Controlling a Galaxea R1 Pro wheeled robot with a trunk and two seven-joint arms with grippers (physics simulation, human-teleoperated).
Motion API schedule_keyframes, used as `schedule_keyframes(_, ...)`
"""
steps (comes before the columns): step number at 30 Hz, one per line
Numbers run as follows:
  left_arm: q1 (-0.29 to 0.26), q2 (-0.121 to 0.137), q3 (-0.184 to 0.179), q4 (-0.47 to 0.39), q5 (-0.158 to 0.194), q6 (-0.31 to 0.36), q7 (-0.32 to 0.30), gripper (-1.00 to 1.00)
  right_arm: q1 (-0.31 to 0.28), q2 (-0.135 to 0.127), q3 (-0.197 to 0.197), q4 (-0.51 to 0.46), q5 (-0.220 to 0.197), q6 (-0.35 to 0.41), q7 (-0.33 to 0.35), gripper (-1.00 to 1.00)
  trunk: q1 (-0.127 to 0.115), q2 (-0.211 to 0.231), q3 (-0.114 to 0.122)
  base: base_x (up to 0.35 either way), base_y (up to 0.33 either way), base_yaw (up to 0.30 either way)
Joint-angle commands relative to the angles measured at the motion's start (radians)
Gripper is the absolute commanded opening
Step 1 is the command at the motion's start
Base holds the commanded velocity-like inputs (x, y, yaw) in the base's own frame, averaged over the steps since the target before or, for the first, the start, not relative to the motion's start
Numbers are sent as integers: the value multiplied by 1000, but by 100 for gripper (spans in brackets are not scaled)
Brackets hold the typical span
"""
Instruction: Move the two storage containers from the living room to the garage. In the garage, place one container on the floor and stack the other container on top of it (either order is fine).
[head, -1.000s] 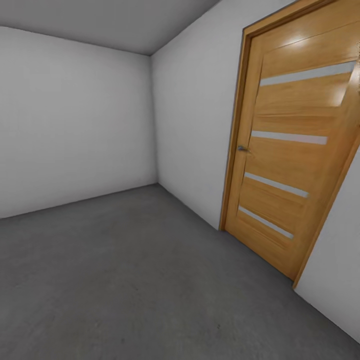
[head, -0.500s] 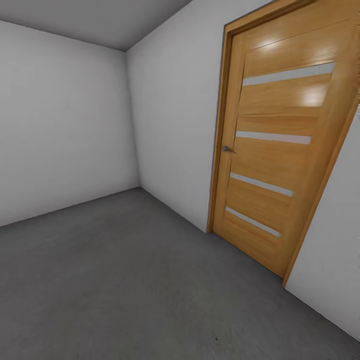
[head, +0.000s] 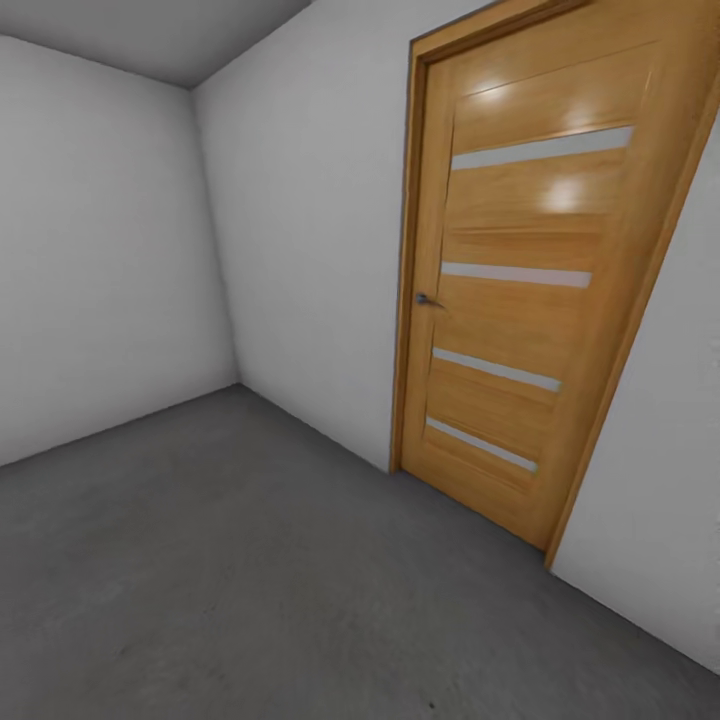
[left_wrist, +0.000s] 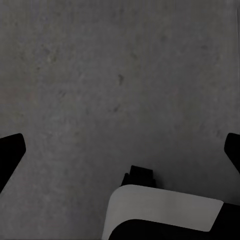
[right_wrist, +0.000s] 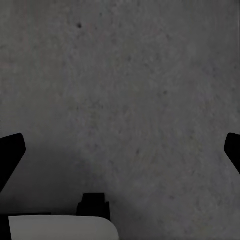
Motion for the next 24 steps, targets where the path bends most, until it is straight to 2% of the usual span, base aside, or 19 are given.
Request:
schedule_keyframes(1,1,0,3,-4,0,7,1,100,0,0,1,-2,0,6,-1,100,1,0,-1,270,220,-276)
schedule_keyframes(8,1,0,3,-4,0,7,2,100,0,0,1,-2,0,6,-1,100,1,0,-1,270,220,-239)
schedule_keyframes(24,1,0,3,-4,0,7,2,100,0,0,1,-2,0,6,-1,100,1,0,-1,270,215,-16)
